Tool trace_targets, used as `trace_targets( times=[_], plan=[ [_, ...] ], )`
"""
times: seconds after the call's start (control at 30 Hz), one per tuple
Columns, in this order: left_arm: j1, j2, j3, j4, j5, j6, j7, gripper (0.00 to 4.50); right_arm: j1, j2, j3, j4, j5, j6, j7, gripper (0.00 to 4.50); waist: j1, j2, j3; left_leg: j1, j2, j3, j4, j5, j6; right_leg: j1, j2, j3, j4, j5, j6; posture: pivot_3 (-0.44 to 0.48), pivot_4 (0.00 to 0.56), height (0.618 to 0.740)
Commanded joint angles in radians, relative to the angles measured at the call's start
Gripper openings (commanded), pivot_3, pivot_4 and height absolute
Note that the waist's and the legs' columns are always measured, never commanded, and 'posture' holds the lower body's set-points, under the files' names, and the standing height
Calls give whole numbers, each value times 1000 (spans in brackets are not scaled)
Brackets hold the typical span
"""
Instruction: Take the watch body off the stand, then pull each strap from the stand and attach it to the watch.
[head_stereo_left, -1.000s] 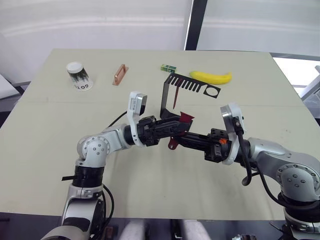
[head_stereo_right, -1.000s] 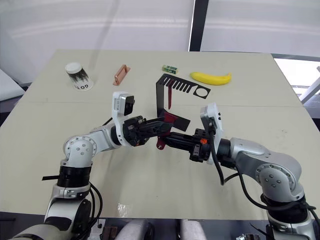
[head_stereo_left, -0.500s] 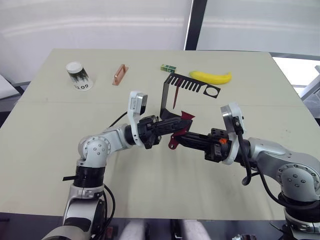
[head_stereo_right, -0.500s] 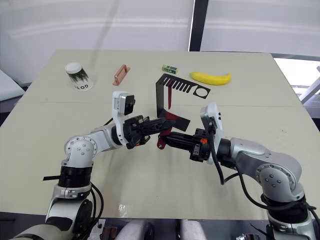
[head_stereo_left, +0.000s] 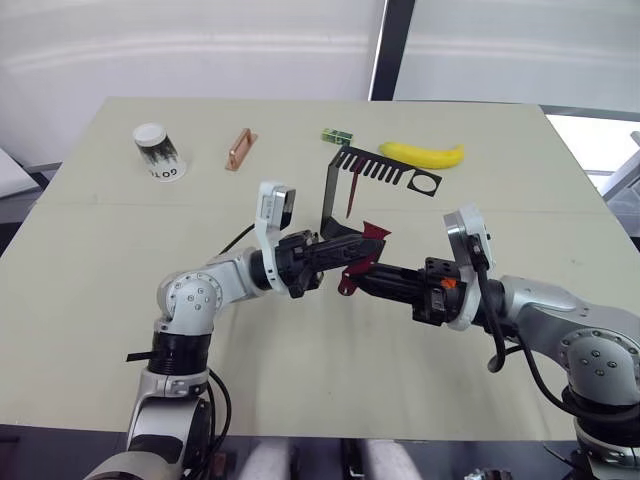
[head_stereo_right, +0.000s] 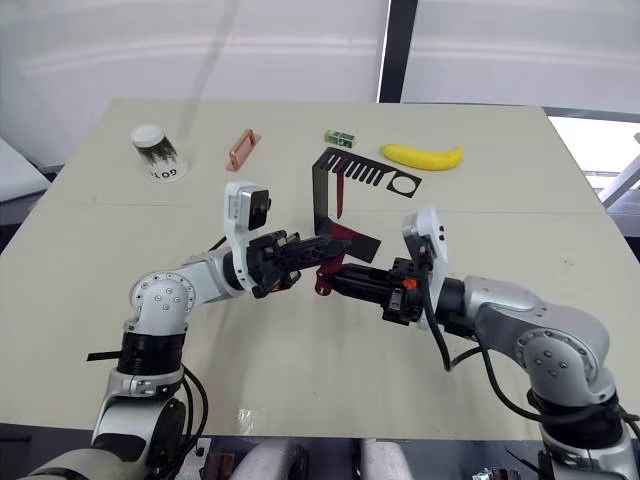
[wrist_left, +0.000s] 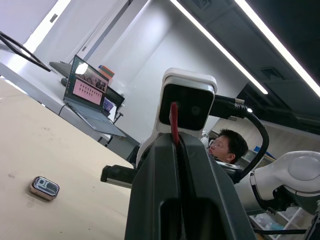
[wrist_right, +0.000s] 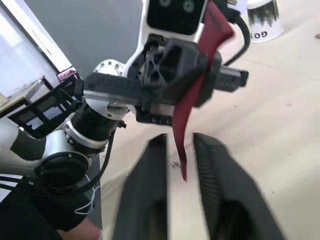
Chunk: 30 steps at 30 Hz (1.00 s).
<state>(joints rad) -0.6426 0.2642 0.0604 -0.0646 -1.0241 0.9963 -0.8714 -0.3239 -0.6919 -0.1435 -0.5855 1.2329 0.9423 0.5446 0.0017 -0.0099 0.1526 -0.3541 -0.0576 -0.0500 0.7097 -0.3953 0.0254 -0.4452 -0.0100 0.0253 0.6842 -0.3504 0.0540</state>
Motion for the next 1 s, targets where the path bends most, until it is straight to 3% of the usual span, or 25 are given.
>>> trace_targets(
  times=[0.03,0.1,0.17,0.37,0.43,0.6,0.8,1.0],
  plan=[
    [-20,52,-13,-23,47,-54,-65,0,68,-53,-119,-86,79,-12,-38,2852,1,0,0,0,0,0,0,0,0,0,0,0,-1,0,0,0,150,740],
    [-17,99,-42,-31,93,-90,-116,0,152,-84,-194,-127,90,-24,-69,3923,3,0,0,0,0,0,-1,0,0,1,0,0,-1,0,0,0,150,740],
    [-13,146,-78,-38,146,-136,-172,0,262,-101,-273,-171,54,-41,-97,4403,9,0,0,0,0,0,-2,0,0,1,0,0,-2,0,0,0,150,740],
    [-3,250,-196,-9,335,-339,-342,0,631,-17,-455,-269,-200,-139,-207,4403,25,0,0,0,0,0,-4,0,0,2,0,0,-4,0,0,0,150,740],
    [-8,258,-230,9,384,-400,-390,0,778,50,-510,-298,-289,-182,-226,4403,29,0,0,0,0,0,-4,0,1,2,0,1,-4,0,1,0,150,740],
    [-33,232,-258,64,436,-467,-436,0,968,160,-541,-337,-405,-261,-227,4403,23,0,0,1,0,1,-5,0,1,2,1,2,-4,0,1,0,150,740],
    [-43,202,-269,88,461,-490,-454,0,1002,236,-478,-337,-491,-304,-252,4403,17,0,0,3,0,3,-8,1,1,2,1,5,-4,0,1,0,150,740],
    [-31,194,-265,72,475,-487,-438,0,835,240,-326,-223,-621,-301,-320,4403,20,1,-1,3,0,3,-8,1,1,2,1,5,-4,0,1,0,150,740]
  ],
)
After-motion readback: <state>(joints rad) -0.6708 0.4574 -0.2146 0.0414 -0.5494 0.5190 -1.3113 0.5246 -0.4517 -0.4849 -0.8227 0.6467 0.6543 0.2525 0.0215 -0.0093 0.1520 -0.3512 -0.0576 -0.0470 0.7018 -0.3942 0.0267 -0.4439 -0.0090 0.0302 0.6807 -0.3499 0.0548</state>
